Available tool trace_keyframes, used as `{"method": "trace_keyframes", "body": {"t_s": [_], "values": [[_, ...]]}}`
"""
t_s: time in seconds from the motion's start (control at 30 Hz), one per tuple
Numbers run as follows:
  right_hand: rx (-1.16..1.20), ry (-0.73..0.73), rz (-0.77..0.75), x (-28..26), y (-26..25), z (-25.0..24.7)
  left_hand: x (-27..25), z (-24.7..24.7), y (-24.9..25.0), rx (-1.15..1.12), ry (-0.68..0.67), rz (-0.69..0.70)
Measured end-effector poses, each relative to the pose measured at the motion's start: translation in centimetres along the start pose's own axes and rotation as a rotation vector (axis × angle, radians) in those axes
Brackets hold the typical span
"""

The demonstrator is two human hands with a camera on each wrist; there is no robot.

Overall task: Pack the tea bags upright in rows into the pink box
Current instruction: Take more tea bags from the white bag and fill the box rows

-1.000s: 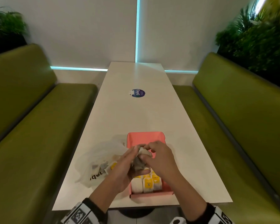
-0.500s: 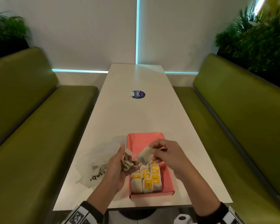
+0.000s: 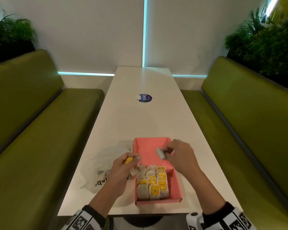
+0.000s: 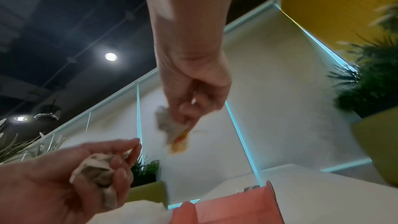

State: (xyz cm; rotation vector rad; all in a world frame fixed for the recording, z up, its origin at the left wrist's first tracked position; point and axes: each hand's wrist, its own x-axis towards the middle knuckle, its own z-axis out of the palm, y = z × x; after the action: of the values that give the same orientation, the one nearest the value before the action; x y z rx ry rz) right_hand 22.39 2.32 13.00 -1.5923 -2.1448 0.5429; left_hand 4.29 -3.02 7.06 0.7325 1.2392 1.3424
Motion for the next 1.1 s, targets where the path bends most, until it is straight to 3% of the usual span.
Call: {"method": "trace_keyframes", "body": {"t_s": [0.07, 0.1, 0.23, 0.5, 0.63, 0.9, 1.1], "values": [[0.07, -0.334, -0.101, -0.5, -0.3, 0.2, 0.2, -0.1, 0.0, 0.008, 0.005, 0.012], [0.095, -0.402, -0.123, -0.7, -0.5, 0.2, 0.3, -0.1, 0.0, 0.021, 0.003, 0.012], [0.188, -0.228, -0.047, -0.3, 0.0, 0.4, 0.0, 0.1, 0.5, 0.09, -0.02, 0.042], [0.418, -0.261, -0.015, -0.6, -0.2, 0.3, -0.9, 0.9, 0.9, 0.303, -0.237, 0.104], [0.504, -0.181, 0.016, -0.6, -0.2, 0.5, -0.6, 1.3, 0.7, 0.277, -0.161, 0.134], [0.357, -0.242, -0.039, -0.5, 0.3, 0.9, -0.6, 1.5, 0.9, 0.321, -0.172, 0.173], [0.342, -0.245, -0.038, -0.5, 0.3, 0.9, -0.2, 1.6, 0.8, 0.358, -0.076, 0.237]]}}
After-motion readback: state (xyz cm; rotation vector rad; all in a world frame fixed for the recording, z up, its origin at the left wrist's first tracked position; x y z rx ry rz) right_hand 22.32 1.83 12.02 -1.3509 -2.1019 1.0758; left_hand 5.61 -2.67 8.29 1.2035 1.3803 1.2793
